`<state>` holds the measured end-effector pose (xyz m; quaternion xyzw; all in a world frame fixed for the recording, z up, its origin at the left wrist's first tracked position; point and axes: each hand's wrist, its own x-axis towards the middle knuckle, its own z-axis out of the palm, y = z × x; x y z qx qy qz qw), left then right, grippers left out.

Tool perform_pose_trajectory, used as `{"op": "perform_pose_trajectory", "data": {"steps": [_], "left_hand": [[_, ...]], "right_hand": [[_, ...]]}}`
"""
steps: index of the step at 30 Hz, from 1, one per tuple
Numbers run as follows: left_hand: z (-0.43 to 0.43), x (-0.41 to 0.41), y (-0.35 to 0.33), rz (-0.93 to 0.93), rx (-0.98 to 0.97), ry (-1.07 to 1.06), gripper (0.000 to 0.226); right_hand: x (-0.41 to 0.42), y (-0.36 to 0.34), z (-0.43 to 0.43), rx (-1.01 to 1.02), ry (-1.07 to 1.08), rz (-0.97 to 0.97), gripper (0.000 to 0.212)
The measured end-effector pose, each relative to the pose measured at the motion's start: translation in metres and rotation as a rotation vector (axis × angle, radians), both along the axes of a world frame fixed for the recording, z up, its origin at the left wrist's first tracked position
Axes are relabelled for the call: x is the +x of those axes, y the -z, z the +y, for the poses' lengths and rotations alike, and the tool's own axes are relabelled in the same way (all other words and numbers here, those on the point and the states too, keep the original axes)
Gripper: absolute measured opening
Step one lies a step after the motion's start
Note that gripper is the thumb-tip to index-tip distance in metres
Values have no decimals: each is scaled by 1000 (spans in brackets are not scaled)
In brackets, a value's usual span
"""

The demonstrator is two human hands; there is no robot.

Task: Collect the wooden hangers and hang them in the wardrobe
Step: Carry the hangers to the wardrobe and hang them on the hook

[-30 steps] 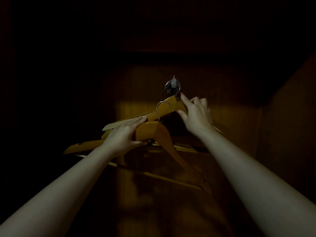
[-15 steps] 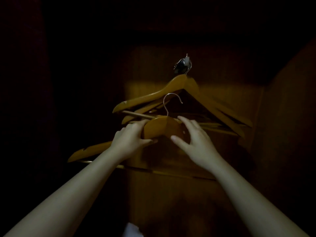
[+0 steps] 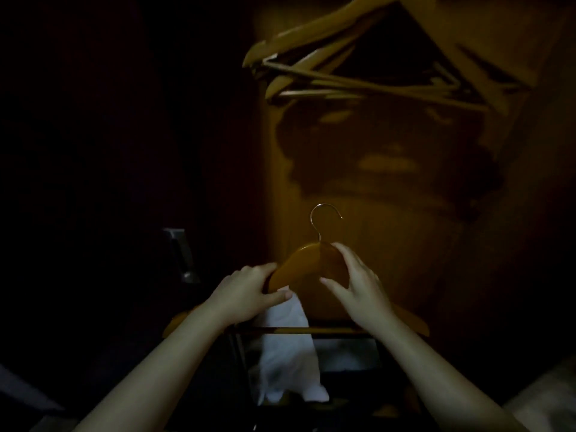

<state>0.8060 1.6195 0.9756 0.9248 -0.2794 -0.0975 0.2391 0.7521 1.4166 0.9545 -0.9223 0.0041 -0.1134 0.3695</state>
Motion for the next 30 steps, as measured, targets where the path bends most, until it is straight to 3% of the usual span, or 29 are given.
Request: {"op": "perform_pose_trajectory", "data": {"steps": [6, 12, 17, 20, 26, 30], "left_hand": [[58, -18, 67, 170, 75, 33, 16], [88, -33, 103, 310, -120, 28, 6], [76, -36, 116, 241, -58, 1, 7], [66, -37, 123, 214, -56, -54, 7], [33, -41, 119, 156, -62, -68, 19], [22, -47, 118, 144, -90, -31, 21]], "right_hand": [[-14, 54, 21, 41, -36, 132, 65], [-11, 85, 25, 31, 15, 241, 66], [-13, 109, 36, 82, 165, 313, 68], [-16, 116, 47, 249, 275, 295, 67], [4, 103, 70, 877, 363, 331, 74], [22, 101, 77, 819, 543, 244, 73]]}}
